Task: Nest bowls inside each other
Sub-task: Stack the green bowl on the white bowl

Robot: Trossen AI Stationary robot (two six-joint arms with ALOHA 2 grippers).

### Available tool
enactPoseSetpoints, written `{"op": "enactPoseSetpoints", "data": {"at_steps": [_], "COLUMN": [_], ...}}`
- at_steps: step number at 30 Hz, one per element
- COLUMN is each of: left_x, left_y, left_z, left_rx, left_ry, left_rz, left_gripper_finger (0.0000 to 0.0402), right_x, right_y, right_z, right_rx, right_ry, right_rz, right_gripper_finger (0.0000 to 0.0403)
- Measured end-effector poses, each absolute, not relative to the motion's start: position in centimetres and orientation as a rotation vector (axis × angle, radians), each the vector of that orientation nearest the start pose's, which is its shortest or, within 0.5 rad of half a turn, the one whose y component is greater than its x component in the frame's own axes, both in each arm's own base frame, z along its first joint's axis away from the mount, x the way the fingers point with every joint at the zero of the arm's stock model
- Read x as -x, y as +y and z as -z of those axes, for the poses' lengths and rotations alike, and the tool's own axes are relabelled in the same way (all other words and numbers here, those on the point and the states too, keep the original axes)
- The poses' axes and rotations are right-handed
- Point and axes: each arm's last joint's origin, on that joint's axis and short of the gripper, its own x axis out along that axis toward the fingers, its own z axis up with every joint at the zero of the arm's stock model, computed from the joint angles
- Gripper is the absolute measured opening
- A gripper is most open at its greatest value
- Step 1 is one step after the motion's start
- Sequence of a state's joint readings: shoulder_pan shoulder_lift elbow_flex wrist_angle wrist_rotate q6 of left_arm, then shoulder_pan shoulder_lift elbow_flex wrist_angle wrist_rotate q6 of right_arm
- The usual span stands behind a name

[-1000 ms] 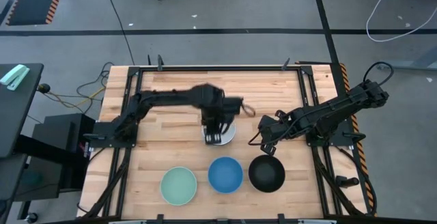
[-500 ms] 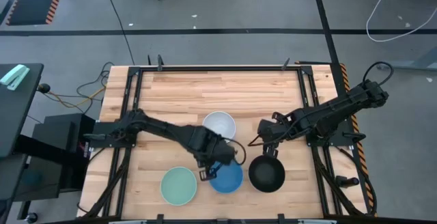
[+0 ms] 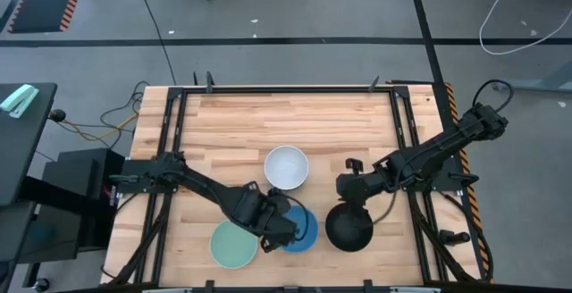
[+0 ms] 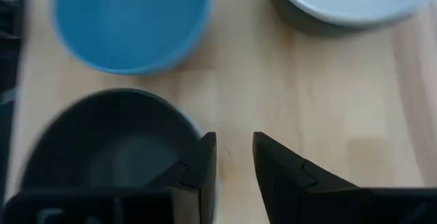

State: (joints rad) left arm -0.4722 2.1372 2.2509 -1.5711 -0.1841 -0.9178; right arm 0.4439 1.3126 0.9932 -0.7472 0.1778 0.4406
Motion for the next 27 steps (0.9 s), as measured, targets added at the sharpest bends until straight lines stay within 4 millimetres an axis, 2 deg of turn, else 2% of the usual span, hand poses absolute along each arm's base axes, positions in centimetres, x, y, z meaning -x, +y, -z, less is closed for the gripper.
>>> {"op": "enactPoseSetpoints", "data": {"at_steps": [6,11,16,21,27], "left_x": [-36.2,-36.4,-36.6,-36.4,-35.7], "left_y": [-19.0,-18.7,-18.3,-16.5,-14.4], "left_z": [-31.8,-31.9,-31.9,-33.6,-35.8], "left_rx": [0.275,0.273,0.247,0.257,0.293], "left_ry": [1.285,1.254,1.224,1.154,1.079], "left_rz": [-0.444,-0.482,-0.508,-0.548,-0.58], "left_gripper_finger": [0.0077,0.0073,0.0077,0.0073,0.0066], "right_x": [-21.2,-18.7,-16.4,-15.1,-14.3], "right_y": [11.3,11.8,12.1,12.8,13.6], "right_z": [-27.6,-30.2,-31.8,-31.8,-30.5], "right_rx": [-0.058,-0.056,-0.034,-0.003,0.021], "right_ry": [0.922,0.777,0.675,0.65,0.68], "right_rz": [-0.132,-0.195,-0.216,-0.235,-0.261], "right_gripper_finger": [0.0105,0.0105,0.0105,0.0105,0.0105]}}
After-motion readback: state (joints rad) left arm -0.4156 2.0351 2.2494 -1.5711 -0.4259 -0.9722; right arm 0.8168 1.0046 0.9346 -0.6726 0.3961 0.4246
